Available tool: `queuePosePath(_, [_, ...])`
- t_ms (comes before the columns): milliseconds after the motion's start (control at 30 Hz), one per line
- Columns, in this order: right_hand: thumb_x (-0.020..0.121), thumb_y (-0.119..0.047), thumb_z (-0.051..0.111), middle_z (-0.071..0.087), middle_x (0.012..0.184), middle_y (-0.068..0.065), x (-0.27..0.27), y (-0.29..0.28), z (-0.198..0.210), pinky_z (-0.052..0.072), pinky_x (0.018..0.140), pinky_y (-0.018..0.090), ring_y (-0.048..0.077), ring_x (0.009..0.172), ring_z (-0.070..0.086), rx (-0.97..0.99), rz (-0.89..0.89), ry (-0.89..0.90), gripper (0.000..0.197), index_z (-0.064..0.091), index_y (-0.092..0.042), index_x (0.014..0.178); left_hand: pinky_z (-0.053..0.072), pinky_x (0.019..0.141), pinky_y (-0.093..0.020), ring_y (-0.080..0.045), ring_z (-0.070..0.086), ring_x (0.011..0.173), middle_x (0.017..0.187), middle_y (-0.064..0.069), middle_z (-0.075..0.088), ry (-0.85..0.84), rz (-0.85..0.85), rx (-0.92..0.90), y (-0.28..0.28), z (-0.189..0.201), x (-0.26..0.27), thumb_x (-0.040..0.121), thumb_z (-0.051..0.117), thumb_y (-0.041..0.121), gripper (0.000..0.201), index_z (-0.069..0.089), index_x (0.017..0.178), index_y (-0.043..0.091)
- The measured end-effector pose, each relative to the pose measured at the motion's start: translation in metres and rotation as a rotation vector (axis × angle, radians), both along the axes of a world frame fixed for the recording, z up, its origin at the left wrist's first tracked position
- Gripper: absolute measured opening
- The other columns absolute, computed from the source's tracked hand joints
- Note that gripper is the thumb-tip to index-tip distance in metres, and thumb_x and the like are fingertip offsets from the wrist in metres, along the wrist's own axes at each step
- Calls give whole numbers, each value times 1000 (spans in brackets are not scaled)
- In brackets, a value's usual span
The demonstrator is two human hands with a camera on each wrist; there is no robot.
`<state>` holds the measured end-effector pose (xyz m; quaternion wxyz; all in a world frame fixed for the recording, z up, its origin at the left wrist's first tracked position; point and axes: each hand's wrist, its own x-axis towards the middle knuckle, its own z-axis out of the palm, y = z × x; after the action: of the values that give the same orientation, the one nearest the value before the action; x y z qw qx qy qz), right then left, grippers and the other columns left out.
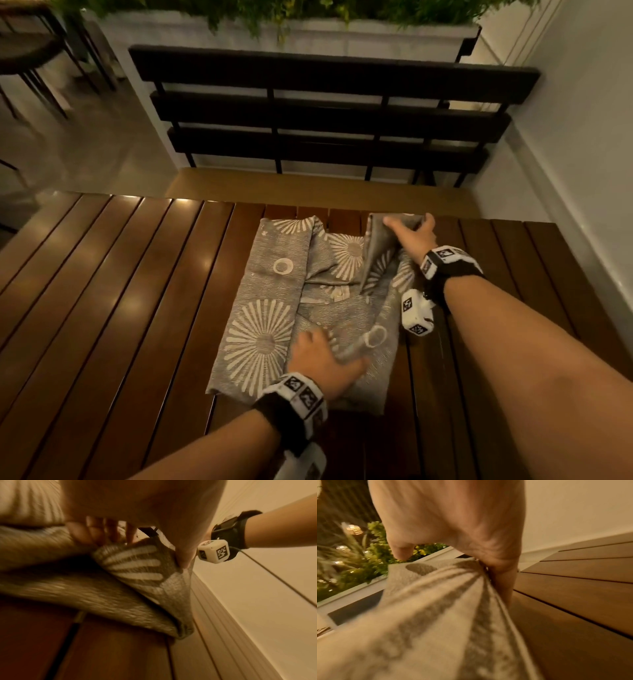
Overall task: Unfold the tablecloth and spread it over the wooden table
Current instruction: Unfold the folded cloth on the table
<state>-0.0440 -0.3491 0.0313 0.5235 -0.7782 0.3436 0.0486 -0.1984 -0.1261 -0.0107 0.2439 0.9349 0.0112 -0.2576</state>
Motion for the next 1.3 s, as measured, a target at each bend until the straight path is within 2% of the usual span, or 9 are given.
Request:
queuePosePath(233, [81,-16,73,-8,159,13,6,24,-3,42,100,42,44,134,35,-436,316,79,104,0,-34,152,45,95,-32,-29,52,120,135,-10,48,212,220,-100,14,-5,7,42,79,69,118,27,133,16])
queuePosePath(333, [77,-13,69,-19,159,11,10,32,-8,15,117,57,42,146,5,-933,626,75,104,0,-35,152,47,92,-32,-27,56,113,122,-4,53,280,172,-141,14,1,10,49,85,55,97,28,118,19])
queuePosePath(467, [75,-15,67,-1,162,9,15,49,-13,-5,117,55,29,149,-6,-1051,1161,56,102,3,-32,153,50,89,-30,-22,57,100,117,-5,53,244,157,-151,8,7,3,46,83,44,88,28,112,27])
queuePosePath(633, [78,-34,68,41,149,6,9,60,-16,-6,116,57,30,145,18,-1248,1445,236,55,55,-25,130,45,91,-30,-22,49,102,118,-7,43,147,493,-375,0,6,-2,62,78,14,75,30,118,25])
queuePosePath(767, [88,-34,56,55,136,10,3,44,-10,-4,119,54,32,142,24,-1385,1403,257,37,66,-16,118,49,44,-25,-23,60,58,73,-14,61,470,766,-611,-6,10,1,63,71,2,36,48,91,1])
queuePosePath(867, [87,-35,53,62,123,6,-7,27,-7,9,117,49,29,129,36,-1410,1356,205,32,70,-20,110,44,39,-20,-13,52,40,48,-3,54,486,700,-670,-15,24,3,69,64,-4,14,54,66,5])
queuePosePath(933, [87,-34,53,60,126,7,-17,15,-5,20,113,47,29,126,38,-1360,1312,217,34,66,-22,116,52,54,-27,-14,62,60,70,-1,64,219,578,-661,-24,26,7,64,68,2,27,58,88,10])
queuePosePath(1167, [93,-12,41,58,132,15,-49,-13,4,45,92,32,29,112,56,-757,994,298,39,58,-15,128,38,100,-23,-23,47,122,136,-8,46,10,-732,-584,-79,48,-16,75,56,-13,80,33,144,20])
queuePosePath(1300, [98,-28,42,63,121,15,-60,-28,6,46,91,38,29,104,59,-588,851,189,33,64,-10,114,39,101,-24,-16,45,125,139,-4,44,111,-548,-668,-67,23,-15,77,69,13,72,35,140,19])
